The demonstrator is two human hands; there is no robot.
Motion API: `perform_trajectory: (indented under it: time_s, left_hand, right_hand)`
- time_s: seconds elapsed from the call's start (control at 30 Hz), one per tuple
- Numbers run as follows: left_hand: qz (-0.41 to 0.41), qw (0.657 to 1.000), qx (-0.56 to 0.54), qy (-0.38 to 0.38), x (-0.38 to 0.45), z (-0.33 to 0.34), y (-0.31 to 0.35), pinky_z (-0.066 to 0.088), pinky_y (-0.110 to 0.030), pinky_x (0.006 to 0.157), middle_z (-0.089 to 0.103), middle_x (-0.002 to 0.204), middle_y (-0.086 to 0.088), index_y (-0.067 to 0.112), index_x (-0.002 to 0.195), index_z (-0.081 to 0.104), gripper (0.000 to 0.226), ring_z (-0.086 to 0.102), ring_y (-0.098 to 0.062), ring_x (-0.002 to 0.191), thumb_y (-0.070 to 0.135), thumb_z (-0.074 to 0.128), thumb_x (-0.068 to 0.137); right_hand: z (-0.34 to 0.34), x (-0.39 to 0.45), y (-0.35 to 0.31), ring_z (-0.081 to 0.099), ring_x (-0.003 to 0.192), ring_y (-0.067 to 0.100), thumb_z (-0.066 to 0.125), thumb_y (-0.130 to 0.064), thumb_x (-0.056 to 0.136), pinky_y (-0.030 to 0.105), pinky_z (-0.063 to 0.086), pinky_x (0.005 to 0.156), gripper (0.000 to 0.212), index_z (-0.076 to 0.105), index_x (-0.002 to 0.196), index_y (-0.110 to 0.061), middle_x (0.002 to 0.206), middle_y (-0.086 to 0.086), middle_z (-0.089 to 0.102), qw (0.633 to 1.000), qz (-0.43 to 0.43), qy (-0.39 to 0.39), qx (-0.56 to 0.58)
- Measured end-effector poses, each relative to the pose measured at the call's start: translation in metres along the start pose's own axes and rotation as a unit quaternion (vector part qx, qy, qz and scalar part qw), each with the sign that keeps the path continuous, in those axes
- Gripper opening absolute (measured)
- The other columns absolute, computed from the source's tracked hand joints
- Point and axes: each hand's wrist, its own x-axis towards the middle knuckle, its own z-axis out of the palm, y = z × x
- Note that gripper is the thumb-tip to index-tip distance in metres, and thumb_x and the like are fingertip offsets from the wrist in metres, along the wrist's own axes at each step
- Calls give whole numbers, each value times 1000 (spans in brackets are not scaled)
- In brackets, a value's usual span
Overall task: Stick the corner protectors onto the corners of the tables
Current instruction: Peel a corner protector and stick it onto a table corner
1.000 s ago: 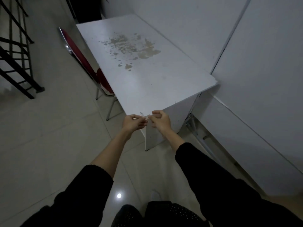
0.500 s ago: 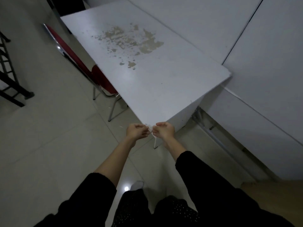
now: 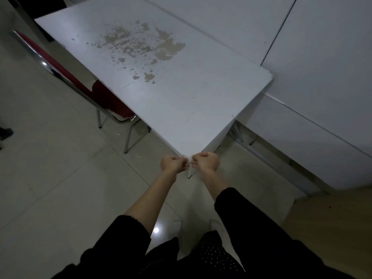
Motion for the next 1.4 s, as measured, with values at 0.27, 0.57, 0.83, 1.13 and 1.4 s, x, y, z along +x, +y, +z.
perform_trajectory:
  time_s: [0.27, 0.57, 0.83, 1.13, 1.4]
  left_hand:
    - [0, 1000, 9, -8, -2, 3, -8, 54, -16, 45, 61, 63, -15, 0, 64, 57, 20, 61, -14, 50, -2, 65, 83]
    - [11, 1000, -16, -2, 1, 3, -4, 53, -15, 44, 60, 63, -16, 0, 63, 55, 23, 60, -5, 37, -6, 66, 81]
    - [16, 1000, 20, 17, 10, 5, 1, 51, -15, 40, 60, 56, -15, -2, 59, 56, 24, 57, -5, 32, -8, 68, 79]
    - [21, 993, 112, 30, 24, 10, 5, 55, -19, 46, 62, 59, -14, -7, 67, 62, 16, 59, -6, 33, -1, 71, 79]
    - [190, 907, 375, 14, 27, -10, 15, 54, -31, 64, 71, 70, -9, 3, 70, 68, 29, 68, -22, 67, 29, 68, 82]
  right_hand:
    - [-7, -6, 1, 59, 51, 19, 58, 11, 81, 39, 59, 73, 27, 53, 59, -4, 58, 11, 57, 999, 28, 35, -1]
    - [-1, -2, 4, 60, 55, 23, 59, 17, 80, 37, 59, 68, 22, 57, 64, 3, 72, 22, 62, 997, 50, 30, 57]
    - [6, 10, -5, 68, 73, 36, 62, 18, 79, 37, 58, 66, 26, 52, 58, 5, 88, 27, 67, 992, 97, 50, 70]
    - [10, 21, -12, 67, 59, 35, 55, 18, 82, 46, 60, 64, 21, 54, 63, 9, 74, 24, 66, 992, 112, 54, 33]
    - [4, 9, -3, 66, 66, 32, 68, 7, 78, 51, 58, 81, 24, 51, 63, -1, 81, 23, 69, 996, 89, 28, 14]
